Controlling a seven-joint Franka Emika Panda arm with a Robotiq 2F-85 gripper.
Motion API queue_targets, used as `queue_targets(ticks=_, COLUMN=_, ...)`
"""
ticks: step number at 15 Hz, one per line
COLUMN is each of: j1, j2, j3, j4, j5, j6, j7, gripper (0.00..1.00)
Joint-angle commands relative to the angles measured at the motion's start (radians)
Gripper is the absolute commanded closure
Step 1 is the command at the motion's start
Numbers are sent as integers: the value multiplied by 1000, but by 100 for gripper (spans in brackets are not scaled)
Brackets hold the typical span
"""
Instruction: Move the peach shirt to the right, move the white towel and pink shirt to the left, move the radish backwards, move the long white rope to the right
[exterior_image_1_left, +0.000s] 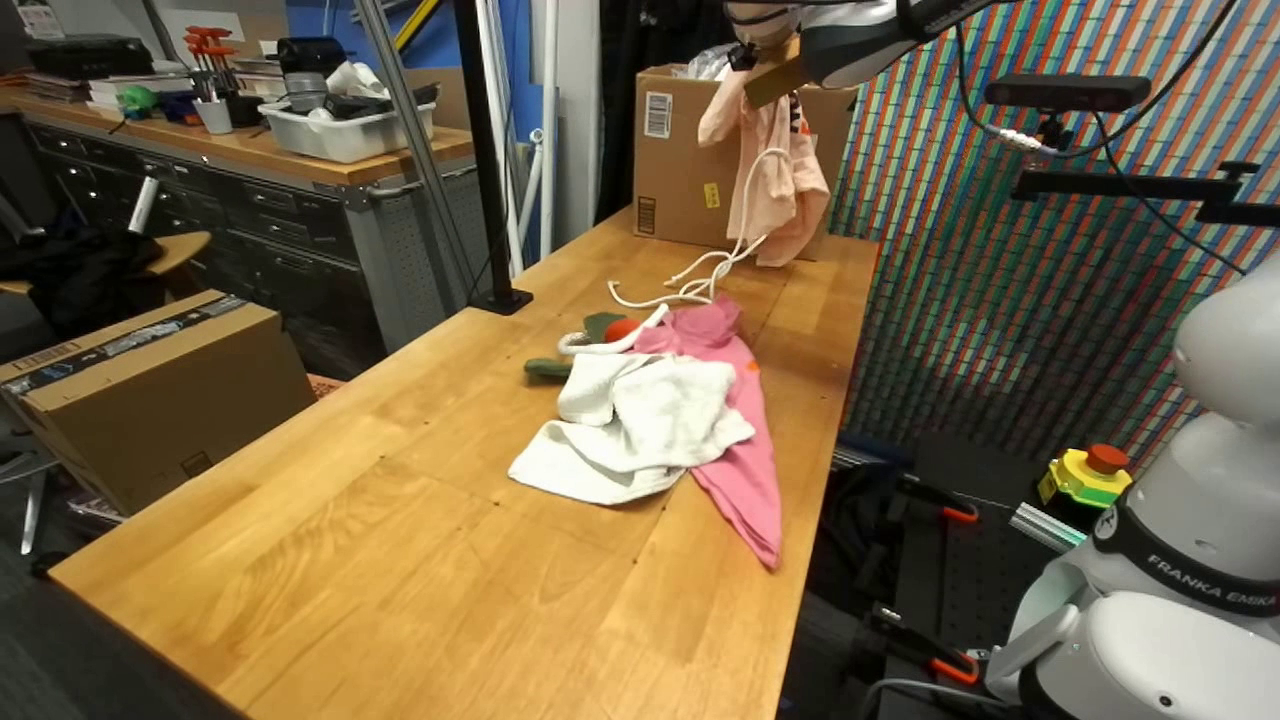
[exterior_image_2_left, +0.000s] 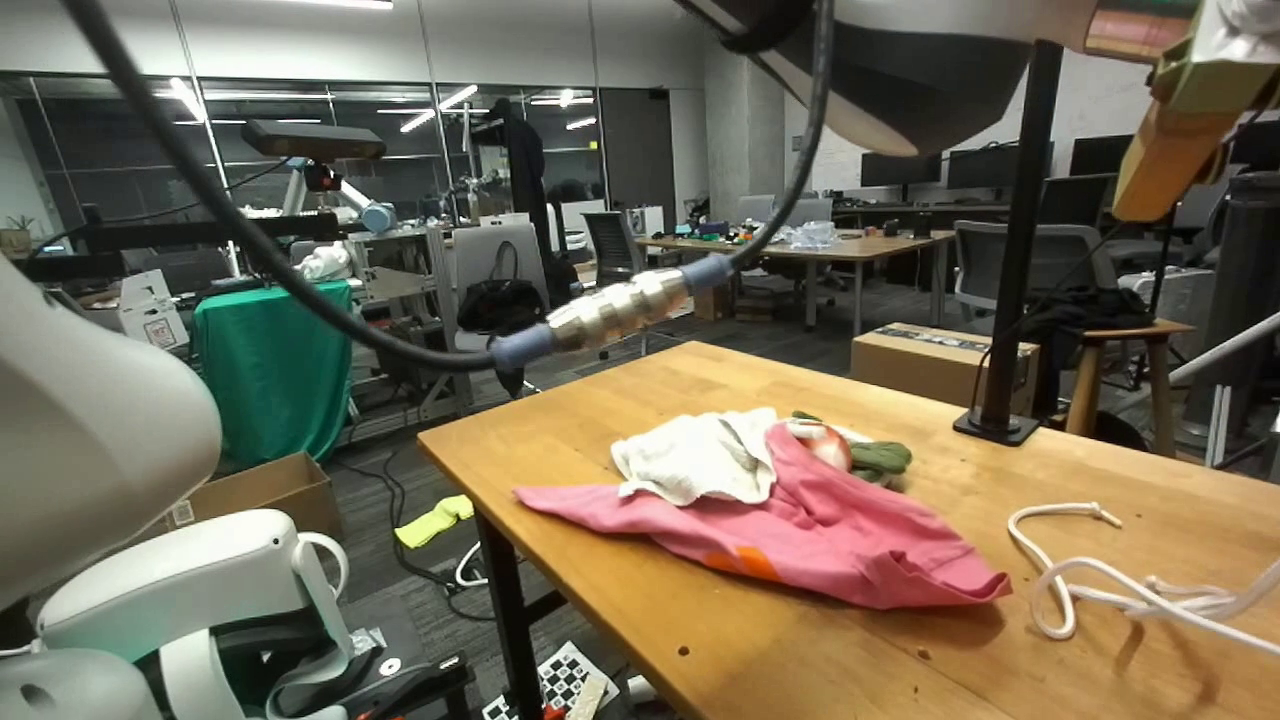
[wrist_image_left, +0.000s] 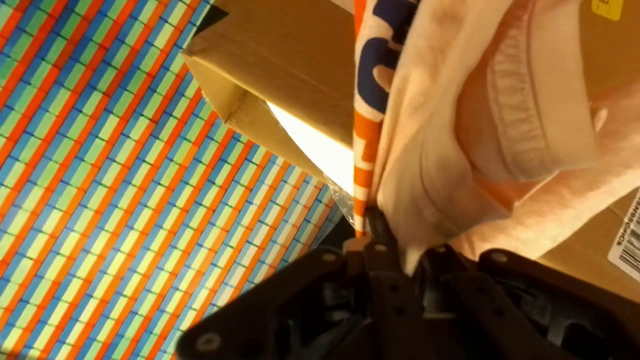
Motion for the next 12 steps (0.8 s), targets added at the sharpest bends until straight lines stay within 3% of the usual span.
queue_targets(ticks=1, j1=261, j2=94, j3=-249, j4=142, j5=63, j6=-61, j7=-71, gripper=60)
queue_targets(ticks=5, j1=443, j2=88, j3=-467, j4=157, j5=139, j6=-49, j7=-112, gripper=31)
queue_targets(ticks=9, j1=523, j2=68, j3=-570, j4=141, j5=228, j6=-2, j7=-197, gripper=1)
queue_targets(ticks=12, j1=554, j2=24, j3=-598, j4=83, j5=330, j6=101, j7=-312, gripper=0)
